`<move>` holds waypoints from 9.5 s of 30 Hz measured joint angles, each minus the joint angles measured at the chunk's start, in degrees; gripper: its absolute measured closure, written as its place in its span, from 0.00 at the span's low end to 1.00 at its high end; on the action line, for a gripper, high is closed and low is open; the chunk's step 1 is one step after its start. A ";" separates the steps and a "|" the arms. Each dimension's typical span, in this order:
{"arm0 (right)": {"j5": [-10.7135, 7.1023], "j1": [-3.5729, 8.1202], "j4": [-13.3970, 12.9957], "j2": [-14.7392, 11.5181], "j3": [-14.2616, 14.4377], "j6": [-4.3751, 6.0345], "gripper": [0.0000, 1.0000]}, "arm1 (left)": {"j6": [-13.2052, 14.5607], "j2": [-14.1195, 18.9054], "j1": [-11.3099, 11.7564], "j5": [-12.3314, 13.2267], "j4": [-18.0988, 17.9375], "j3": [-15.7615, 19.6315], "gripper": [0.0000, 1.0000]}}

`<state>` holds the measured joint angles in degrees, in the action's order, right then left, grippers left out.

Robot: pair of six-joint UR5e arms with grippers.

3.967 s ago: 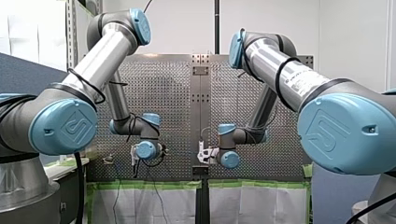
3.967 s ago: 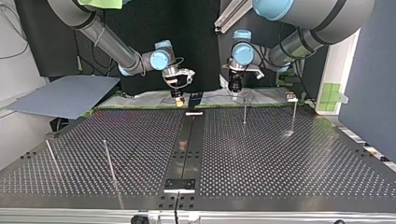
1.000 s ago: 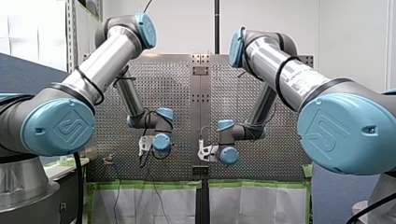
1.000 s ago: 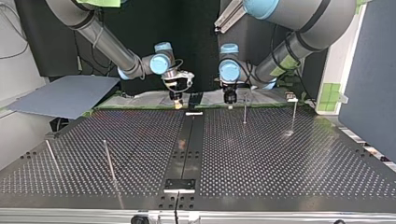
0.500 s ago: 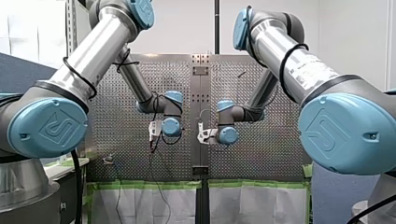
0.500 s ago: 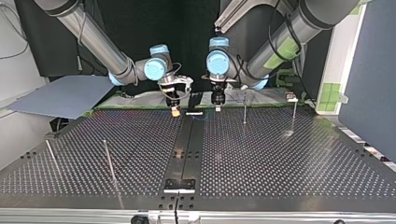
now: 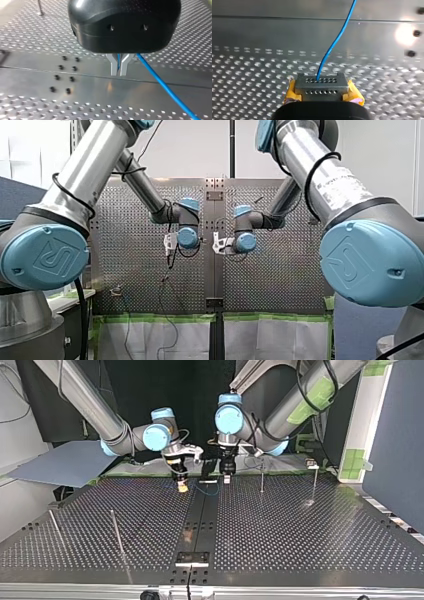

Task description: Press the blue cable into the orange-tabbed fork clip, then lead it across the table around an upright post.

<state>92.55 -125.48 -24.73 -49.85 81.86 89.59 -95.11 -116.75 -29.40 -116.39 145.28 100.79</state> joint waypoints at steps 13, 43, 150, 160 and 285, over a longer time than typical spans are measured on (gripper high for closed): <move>0.08 -0.32 1.99 -7.66 0.02 0.17 1.00 | -4.17 5.16 0.52 1.70 1.30 -0.11 1.00; 1.31 0.40 4.54 -24.42 -0.05 0.37 1.00 | -5.93 10.80 0.89 4.23 12.30 -9.22 1.00; 0.28 22.95 6.10 -25.20 -0.11 5.09 1.00 | -12.35 -13.13 -8.58 7.77 31.08 -53.14 1.00; -0.48 24.56 4.73 -23.29 -0.08 5.39 1.00 | -13.51 -14.65 -8.04 7.84 30.48 -53.89 1.00; -1.57 26.39 -19.09 7.64 12.24 6.20 1.00 | -20.01 -14.67 -5.16 13.66 38.09 -49.51 0.00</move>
<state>90.98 -99.10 -43.83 -42.22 94.10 95.79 -115.12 -131.43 -34.56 -102.73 183.37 51.28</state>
